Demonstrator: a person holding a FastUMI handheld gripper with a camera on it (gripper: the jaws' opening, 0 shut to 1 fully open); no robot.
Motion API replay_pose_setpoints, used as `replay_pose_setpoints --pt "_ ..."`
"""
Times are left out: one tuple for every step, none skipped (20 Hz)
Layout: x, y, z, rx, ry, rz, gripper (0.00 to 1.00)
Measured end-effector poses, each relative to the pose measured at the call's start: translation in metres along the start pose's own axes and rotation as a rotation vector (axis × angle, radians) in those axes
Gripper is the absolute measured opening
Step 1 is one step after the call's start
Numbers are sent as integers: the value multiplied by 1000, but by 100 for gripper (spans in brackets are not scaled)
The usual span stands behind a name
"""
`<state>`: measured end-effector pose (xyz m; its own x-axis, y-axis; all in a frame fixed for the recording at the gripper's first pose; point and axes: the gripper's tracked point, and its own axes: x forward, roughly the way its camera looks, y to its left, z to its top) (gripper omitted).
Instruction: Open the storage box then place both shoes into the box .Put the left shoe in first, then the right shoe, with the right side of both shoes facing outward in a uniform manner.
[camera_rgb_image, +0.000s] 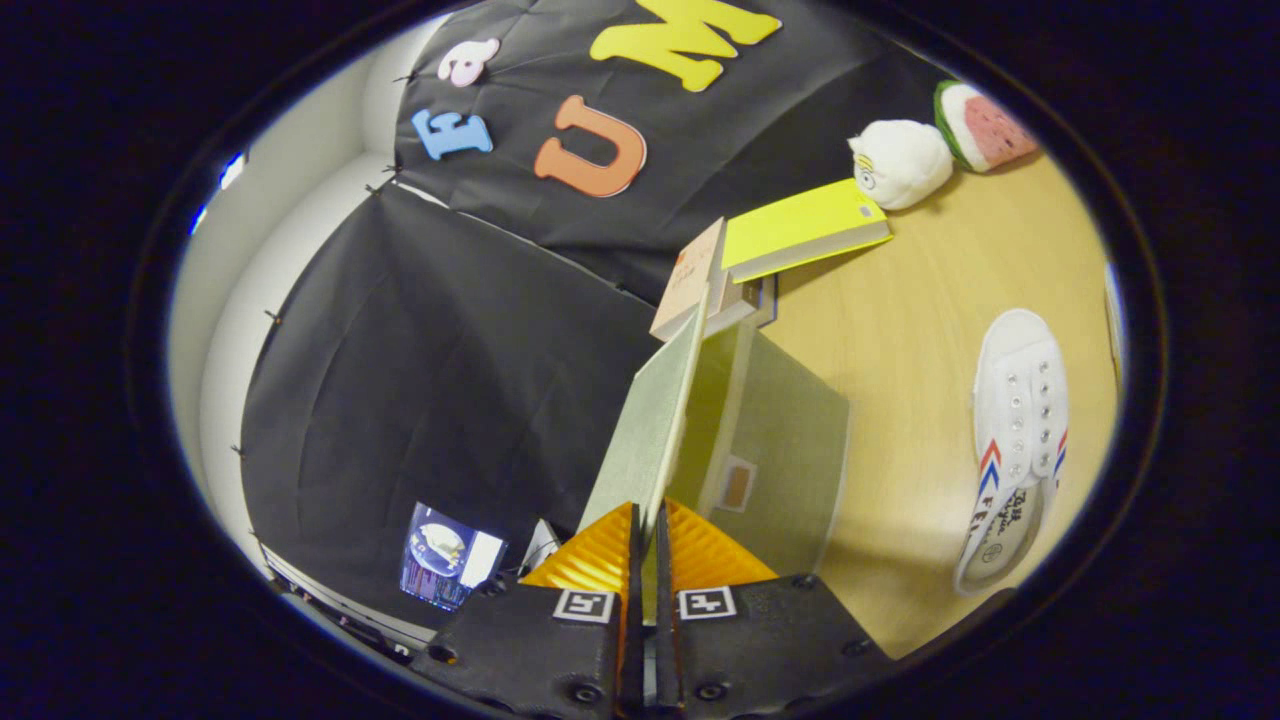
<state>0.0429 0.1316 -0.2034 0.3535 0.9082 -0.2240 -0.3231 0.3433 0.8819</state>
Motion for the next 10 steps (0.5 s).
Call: replay_pose_setpoints --pt "0 14 5 -16 1 11 6" --pt "-1 31 11 -39 -1 19 5" --pt "1 48 15 -72 3 23 5" --pt "5 64 19 -109 8 19 5" --pt "10 80 24 -150 19 6 5" --pt "16 96 27 -192 29 -13 5" --pt "23 109 30 -231 39 -29 5" --pt "29 126 30 -263 47 -28 6" --pt "38 141 31 -287 54 -27 6" --pt "49 152 30 -310 61 -29 5"
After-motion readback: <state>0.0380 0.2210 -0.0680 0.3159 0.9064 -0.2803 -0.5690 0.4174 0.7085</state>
